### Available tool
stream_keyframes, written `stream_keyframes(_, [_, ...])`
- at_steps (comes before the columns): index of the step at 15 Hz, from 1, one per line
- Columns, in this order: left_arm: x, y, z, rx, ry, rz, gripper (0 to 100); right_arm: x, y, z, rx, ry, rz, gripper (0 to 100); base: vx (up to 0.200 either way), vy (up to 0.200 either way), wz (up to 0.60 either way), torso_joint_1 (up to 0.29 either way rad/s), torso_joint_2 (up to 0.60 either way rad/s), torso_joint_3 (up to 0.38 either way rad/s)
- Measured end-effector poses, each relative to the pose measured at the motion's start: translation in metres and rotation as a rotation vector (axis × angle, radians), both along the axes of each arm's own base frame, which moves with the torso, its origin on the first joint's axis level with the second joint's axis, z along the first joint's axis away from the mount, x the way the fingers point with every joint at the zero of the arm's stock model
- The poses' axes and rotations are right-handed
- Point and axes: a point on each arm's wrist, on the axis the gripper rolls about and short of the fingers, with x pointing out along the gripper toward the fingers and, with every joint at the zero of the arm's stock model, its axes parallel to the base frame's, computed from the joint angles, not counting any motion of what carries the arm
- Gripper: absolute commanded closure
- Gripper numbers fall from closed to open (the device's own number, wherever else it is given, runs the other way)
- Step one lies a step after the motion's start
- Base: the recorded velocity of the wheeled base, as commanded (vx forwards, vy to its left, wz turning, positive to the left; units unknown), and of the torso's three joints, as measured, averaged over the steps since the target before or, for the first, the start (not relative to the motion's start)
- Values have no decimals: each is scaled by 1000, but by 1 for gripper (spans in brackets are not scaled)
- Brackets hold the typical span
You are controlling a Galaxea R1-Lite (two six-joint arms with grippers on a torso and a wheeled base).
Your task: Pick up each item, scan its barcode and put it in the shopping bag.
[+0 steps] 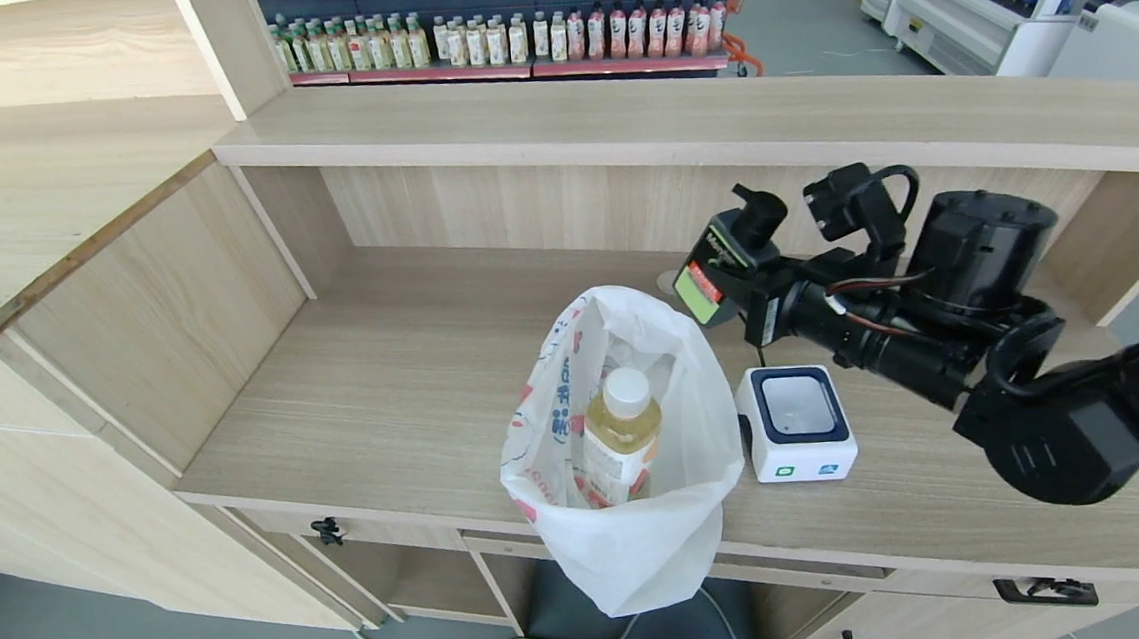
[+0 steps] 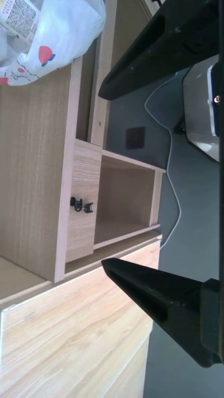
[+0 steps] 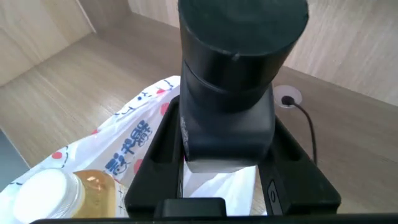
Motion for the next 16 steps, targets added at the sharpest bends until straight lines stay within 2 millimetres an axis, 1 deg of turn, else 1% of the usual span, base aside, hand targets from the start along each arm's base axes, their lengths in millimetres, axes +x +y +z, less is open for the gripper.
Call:
stream_keyframes(2, [0,0,0,0,0,1,0,13,5,-9,-5,14,-2,100,0,0,0,0,0,0])
stream_keyframes(5, [0,0,0,1,0,-1,0,22,14,-25,-14,49,18,100,0,0,0,0,0,0])
stream_keyframes(9, [0,0,0,1,0,0,0,22,19,-47,-38,93,94,100,0,0,0,0,0,0])
stream_keyframes(13, [0,0,0,1,0,1,0,19,21,-67,-29,38,161,100,0,0,0,0,0,0])
stream_keyframes(16, [0,0,0,1,0,1,0,23,22,-89,-62,24,178,100,0,0,0,0,0,0])
